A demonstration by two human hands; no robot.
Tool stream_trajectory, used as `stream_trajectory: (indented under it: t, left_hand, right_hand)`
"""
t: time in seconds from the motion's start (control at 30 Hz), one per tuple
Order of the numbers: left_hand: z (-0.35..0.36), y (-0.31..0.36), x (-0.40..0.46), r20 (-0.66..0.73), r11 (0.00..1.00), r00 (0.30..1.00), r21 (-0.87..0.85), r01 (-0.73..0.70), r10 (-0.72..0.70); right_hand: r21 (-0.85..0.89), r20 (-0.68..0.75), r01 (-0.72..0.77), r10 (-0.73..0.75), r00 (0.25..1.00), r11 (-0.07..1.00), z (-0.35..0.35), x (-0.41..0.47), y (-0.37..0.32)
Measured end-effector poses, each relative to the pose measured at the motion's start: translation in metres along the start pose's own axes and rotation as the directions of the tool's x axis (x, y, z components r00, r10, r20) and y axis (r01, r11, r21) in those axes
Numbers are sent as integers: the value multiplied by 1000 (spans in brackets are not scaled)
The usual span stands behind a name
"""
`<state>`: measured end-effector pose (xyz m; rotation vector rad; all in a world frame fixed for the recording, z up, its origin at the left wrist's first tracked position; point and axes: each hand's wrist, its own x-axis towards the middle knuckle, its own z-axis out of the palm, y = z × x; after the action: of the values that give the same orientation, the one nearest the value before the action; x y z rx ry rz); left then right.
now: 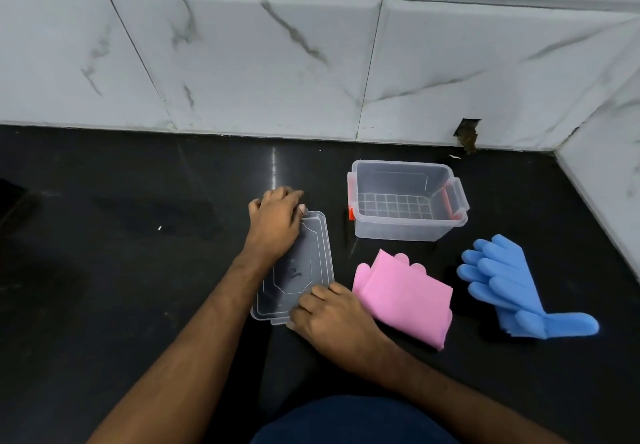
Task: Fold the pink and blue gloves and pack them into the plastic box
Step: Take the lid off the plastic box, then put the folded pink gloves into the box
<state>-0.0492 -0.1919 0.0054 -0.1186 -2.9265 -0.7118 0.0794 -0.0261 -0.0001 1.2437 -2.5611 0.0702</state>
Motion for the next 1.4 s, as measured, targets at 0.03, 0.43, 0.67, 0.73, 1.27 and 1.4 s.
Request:
stream_trajectory:
  t: [0.03, 0.43, 0.67, 0.73, 1.27, 1.4]
  left_hand:
    - [1, 6, -3, -48, 1000, 999, -20, 6, -7]
    - [24, 95, -73, -125, 945, 992, -324, -48, 7]
    - [39, 123, -98, 157, 971, 987, -238, -3, 42]
    - [40, 125, -95, 184, 976, 983, -213, 33, 7]
    - [46, 116, -73, 461, 892, 882, -354, 282, -96]
    - [36, 110, -77, 455, 665, 890, -675, 318, 36]
  right_hand:
    - [12, -14, -43, 43, 999, 999, -2, -3, 3]
    - [114, 95, -587, 580, 809, 801, -41, -74, 45]
    - [237, 81, -820, 831, 551, 521, -48, -131, 51]
    - [268, 134, -867, 875, 464, 419, -47, -138, 55]
    - [459, 324, -865, 868, 377, 204, -45, -130, 62]
    - [501, 370, -839, 825, 427, 210, -43, -133, 63]
